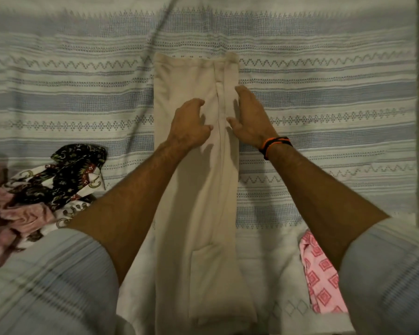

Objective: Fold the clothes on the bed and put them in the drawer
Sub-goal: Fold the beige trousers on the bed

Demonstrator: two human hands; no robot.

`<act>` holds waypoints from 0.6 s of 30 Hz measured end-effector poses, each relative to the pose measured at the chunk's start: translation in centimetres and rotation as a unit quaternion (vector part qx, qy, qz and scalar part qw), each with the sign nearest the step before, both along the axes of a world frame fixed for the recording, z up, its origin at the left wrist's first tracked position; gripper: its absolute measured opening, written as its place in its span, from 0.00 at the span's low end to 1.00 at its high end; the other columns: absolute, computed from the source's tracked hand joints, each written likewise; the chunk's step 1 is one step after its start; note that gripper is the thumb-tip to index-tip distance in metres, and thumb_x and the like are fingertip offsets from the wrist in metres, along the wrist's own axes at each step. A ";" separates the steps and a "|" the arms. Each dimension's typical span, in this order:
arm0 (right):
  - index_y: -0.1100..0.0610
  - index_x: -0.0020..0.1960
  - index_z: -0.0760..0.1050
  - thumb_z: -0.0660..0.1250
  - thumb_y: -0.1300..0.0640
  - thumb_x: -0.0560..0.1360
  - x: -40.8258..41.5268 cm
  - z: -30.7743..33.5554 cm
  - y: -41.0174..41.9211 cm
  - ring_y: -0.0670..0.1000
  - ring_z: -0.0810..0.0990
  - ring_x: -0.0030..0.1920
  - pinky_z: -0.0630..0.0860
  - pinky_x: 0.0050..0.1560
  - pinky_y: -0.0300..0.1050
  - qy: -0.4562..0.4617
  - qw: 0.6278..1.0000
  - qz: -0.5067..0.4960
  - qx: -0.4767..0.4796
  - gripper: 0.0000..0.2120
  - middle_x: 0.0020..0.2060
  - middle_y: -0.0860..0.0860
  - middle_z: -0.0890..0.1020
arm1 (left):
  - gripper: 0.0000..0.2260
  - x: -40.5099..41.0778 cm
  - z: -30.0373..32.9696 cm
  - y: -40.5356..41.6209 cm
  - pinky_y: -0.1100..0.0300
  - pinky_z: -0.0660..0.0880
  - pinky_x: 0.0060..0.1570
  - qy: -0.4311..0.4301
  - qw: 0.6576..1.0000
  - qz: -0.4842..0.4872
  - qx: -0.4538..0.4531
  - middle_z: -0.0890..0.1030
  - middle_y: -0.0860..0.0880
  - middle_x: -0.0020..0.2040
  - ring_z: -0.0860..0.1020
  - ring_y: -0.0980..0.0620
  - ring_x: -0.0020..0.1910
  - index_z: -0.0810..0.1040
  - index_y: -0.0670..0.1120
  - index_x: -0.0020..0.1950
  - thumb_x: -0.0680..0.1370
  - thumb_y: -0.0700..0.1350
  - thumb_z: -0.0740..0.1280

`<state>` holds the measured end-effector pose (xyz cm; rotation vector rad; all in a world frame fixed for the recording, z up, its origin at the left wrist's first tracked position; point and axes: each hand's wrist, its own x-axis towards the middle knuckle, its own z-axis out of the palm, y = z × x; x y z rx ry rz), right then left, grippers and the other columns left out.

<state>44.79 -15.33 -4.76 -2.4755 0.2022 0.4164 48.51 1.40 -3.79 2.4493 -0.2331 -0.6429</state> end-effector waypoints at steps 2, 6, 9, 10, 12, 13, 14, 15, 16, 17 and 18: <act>0.64 0.78 0.54 0.67 0.60 0.77 -1.6 0.6 0.5 0.59 0.60 0.76 0.57 0.75 0.47 0.012 1.000 -0.015 0.012 0.35 0.76 0.61 0.60 | 0.32 -1.3 0.4 1.1 0.59 0.64 0.67 0.015 1.000 0.016 0.013 0.70 0.44 0.72 0.70 0.46 0.69 0.66 0.42 0.74 0.74 0.46 0.74; 0.63 0.76 0.58 0.69 0.59 0.77 -5.0 1.4 1.4 0.58 0.65 0.73 0.62 0.73 0.48 0.044 0.997 -0.039 0.040 0.33 0.73 0.60 0.65 | 0.32 -4.2 0.7 3.6 0.56 0.66 0.67 0.045 0.998 0.034 0.033 0.71 0.43 0.71 0.71 0.45 0.69 0.67 0.43 0.74 0.73 0.47 0.74; 0.63 0.75 0.61 0.69 0.59 0.77 -5.9 1.8 1.5 0.58 0.70 0.70 0.67 0.71 0.52 0.052 0.994 -0.077 0.063 0.31 0.71 0.59 0.69 | 0.32 -4.9 0.9 5.0 0.53 0.68 0.67 0.055 0.997 0.042 0.037 0.71 0.41 0.70 0.71 0.43 0.69 0.66 0.42 0.74 0.73 0.47 0.74; 0.63 0.74 0.62 0.69 0.59 0.77 -5.7 1.9 1.5 0.58 0.72 0.68 0.69 0.70 0.53 0.050 0.992 -0.095 0.071 0.30 0.69 0.59 0.71 | 0.32 -4.7 0.9 5.3 0.53 0.69 0.67 0.056 0.997 0.049 0.038 0.72 0.41 0.70 0.71 0.43 0.68 0.66 0.42 0.73 0.73 0.48 0.74; 0.62 0.73 0.63 0.69 0.59 0.77 -5.2 2.1 1.5 0.58 0.74 0.66 0.71 0.68 0.54 0.047 0.988 -0.121 0.082 0.28 0.68 0.59 0.73 | 0.32 -4.1 1.0 5.7 0.53 0.69 0.66 0.055 0.996 0.059 0.037 0.72 0.41 0.70 0.71 0.44 0.68 0.67 0.42 0.73 0.73 0.48 0.74; 0.62 0.74 0.64 0.69 0.59 0.77 -4.9 2.2 1.4 0.58 0.74 0.65 0.71 0.68 0.54 0.048 0.987 -0.129 0.084 0.28 0.68 0.58 0.73 | 0.32 -3.6 1.0 5.7 0.54 0.69 0.66 0.054 0.996 0.062 0.036 0.71 0.41 0.70 0.71 0.44 0.68 0.66 0.42 0.73 0.74 0.48 0.74; 0.62 0.73 0.64 0.69 0.58 0.77 -4.3 2.2 1.4 0.57 0.74 0.65 0.71 0.68 0.53 0.048 0.986 -0.138 0.085 0.28 0.67 0.58 0.73 | 0.32 -2.9 0.9 5.7 0.54 0.69 0.66 0.055 0.996 0.068 0.035 0.71 0.42 0.71 0.71 0.44 0.69 0.66 0.42 0.74 0.74 0.48 0.74; 0.61 0.73 0.64 0.69 0.58 0.77 -3.7 2.2 1.4 0.56 0.74 0.65 0.72 0.67 0.52 0.047 0.984 -0.146 0.087 0.27 0.67 0.58 0.73 | 0.32 -2.3 0.9 5.8 0.54 0.69 0.67 0.054 0.995 0.073 0.034 0.71 0.42 0.71 0.71 0.44 0.69 0.66 0.42 0.74 0.74 0.48 0.74; 0.62 0.73 0.65 0.69 0.58 0.77 -3.1 2.2 1.3 0.56 0.74 0.65 0.72 0.67 0.51 0.043 0.983 -0.153 0.091 0.27 0.67 0.58 0.73 | 0.32 -1.6 0.8 5.7 0.54 0.68 0.67 0.053 0.995 0.078 0.037 0.70 0.42 0.72 0.71 0.44 0.70 0.66 0.42 0.74 0.74 0.48 0.74; 0.62 0.72 0.66 0.69 0.58 0.77 -2.2 2.2 1.3 0.55 0.75 0.64 0.73 0.65 0.49 0.038 0.982 -0.160 0.095 0.26 0.66 0.58 0.74 | 0.32 -0.7 0.7 5.7 0.54 0.68 0.67 0.052 0.994 0.084 0.042 0.71 0.42 0.72 0.70 0.44 0.70 0.66 0.42 0.74 0.74 0.48 0.74; 0.62 0.71 0.67 0.69 0.58 0.77 -1.3 2.0 1.2 0.55 0.76 0.62 0.74 0.64 0.48 0.031 0.980 -0.169 0.096 0.24 0.65 0.57 0.75 | 0.32 0.2 0.6 5.6 0.55 0.68 0.66 0.049 0.994 0.090 0.049 0.71 0.42 0.71 0.70 0.45 0.70 0.66 0.42 0.74 0.74 0.48 0.73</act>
